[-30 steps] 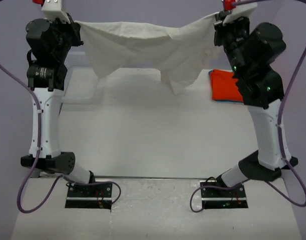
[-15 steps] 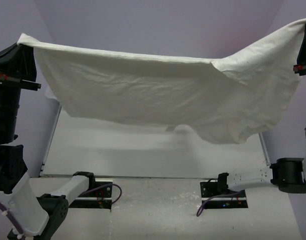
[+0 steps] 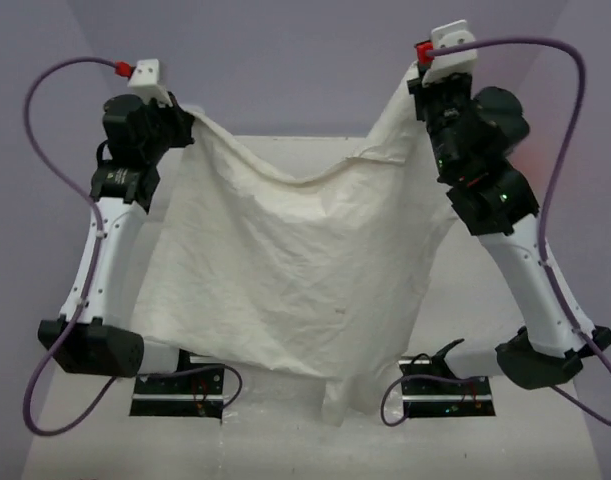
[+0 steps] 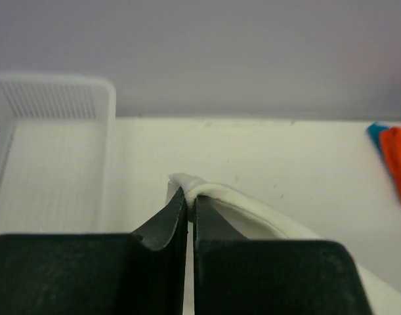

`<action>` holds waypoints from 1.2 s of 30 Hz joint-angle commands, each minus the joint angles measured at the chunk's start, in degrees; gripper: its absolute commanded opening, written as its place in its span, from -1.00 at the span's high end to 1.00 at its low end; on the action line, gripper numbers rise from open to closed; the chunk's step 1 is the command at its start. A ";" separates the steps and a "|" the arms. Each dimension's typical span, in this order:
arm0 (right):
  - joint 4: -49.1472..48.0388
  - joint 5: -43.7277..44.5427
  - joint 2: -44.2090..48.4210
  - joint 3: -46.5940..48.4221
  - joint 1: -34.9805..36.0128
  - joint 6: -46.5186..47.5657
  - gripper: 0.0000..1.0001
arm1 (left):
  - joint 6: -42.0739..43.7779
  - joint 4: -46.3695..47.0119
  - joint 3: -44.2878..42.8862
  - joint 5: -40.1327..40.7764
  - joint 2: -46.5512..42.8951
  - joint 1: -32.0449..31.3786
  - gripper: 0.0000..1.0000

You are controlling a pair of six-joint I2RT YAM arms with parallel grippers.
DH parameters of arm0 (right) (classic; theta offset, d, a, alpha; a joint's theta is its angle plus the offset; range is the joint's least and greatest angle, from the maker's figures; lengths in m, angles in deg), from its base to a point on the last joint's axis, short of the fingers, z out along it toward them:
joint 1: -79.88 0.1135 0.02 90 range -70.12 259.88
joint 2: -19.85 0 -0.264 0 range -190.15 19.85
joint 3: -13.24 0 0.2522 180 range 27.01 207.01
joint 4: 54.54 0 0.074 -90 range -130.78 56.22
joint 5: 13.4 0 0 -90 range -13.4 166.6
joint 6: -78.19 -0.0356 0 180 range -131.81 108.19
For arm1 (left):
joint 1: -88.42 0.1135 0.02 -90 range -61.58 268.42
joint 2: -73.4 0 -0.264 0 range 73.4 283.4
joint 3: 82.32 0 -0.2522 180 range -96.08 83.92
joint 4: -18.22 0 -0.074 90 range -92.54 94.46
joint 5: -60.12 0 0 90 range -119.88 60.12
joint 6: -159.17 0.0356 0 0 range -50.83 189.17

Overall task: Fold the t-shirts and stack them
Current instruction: Flatten out the tshirt, then grap the side of the flattened tshirt furthest away from the robot with both arms

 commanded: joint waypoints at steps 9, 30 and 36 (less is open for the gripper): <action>1.21 -23.02 -19.54 -13.48 -20.71 -19.89 1.00 | -0.19 18.07 17.40 10.01 18.31 0.32 1.00; 4.73 -24.01 -28.11 -11.62 -25.29 -22.70 1.00 | 2.80 22.56 14.69 12.65 31.43 2.17 1.00; 4.02 -21.64 -20.56 -21.28 -24.76 -27.36 1.00 | 1.75 20.63 15.04 15.45 30.90 2.17 1.00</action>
